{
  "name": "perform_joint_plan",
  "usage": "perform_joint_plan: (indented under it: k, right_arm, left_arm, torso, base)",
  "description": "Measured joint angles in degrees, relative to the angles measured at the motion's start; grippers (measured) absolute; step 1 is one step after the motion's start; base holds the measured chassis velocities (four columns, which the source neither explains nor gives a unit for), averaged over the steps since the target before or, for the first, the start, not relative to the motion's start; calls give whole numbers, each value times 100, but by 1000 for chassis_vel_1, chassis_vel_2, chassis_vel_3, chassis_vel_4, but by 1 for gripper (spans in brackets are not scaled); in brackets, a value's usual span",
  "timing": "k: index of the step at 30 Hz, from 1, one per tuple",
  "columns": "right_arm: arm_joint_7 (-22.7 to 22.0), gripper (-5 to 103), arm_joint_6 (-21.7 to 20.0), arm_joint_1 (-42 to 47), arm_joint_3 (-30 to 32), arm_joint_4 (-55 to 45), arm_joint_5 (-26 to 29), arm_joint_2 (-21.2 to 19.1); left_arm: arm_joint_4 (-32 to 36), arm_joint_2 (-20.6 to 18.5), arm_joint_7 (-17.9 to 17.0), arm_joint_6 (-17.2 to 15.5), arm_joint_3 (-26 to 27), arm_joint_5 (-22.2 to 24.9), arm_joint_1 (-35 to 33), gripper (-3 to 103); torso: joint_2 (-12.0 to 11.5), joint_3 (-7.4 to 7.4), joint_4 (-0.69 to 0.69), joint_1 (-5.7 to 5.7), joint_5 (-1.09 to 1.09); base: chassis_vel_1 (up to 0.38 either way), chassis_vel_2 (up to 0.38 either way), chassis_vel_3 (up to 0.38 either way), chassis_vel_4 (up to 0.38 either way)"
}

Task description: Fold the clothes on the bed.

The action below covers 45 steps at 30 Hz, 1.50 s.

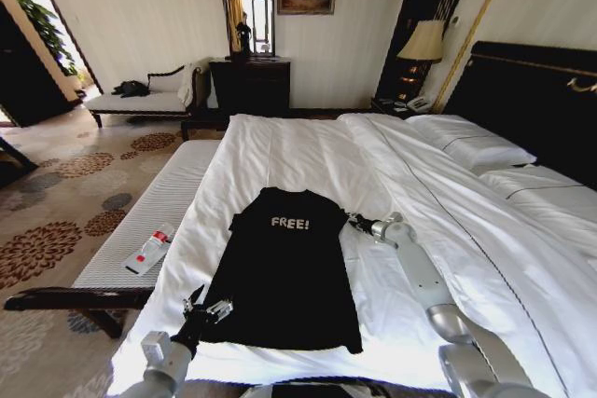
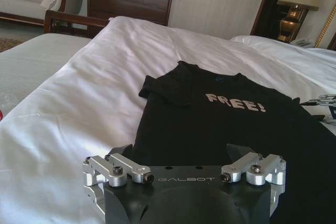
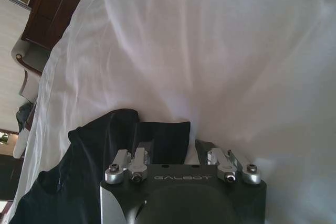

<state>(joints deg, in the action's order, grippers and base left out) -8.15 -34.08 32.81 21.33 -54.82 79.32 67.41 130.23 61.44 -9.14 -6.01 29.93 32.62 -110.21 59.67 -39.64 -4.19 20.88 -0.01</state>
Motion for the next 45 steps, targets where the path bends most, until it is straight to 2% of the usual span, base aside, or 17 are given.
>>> perform_joint_plan:
  k: [4,7,8,10,13,16,33,45]
  right_arm:
    - [7,44,11,-38,-37,35,-49,60]
    - [14,34,11,-44,-47,52,-80,80]
    - [14,34,11,-44,-47,52,-80,80]
    - [35,24,30,-27,-57,66,-123,95]
    - [43,18,41,-25,-62,84,-154,128]
    - [65,3,68,-34,-79,103,-196,174]
    - [63,0,126,24,-32,-64,-229,76]
    - [16,0,286,424,278,-799,-478,-358]
  left_arm:
    - [-11,-6,0,0,-2,7,22,100]
    - [-12,-6,-2,0,9,26,28,100]
    - [-12,-6,-2,0,9,26,28,100]
    - [-13,-6,-3,0,22,33,26,100]
    - [-23,-7,-3,2,27,36,28,100]
    - [-26,-8,-5,2,26,48,57,100]
    - [-35,22,-14,5,-15,63,87,100]
    - [-19,-3,-88,-5,-102,92,175,100]
  torso:
    - [0,0,0,0,1]
    - [0,0,0,0,1]
    - [0,0,0,0,1]
    - [0,0,0,0,1]
    - [0,0,0,0,1]
    - [0,0,0,0,1]
    - [0,0,1,0,2]
    - [0,0,0,0,1]
  base:
    - [0,0,0,0]
    - [0,0,0,0]
    - [0,0,0,0]
    - [0,0,0,0]
    - [0,0,0,0]
    - [0,0,0,0]
    - [0,0,0,0]
    - [0,0,0,0]
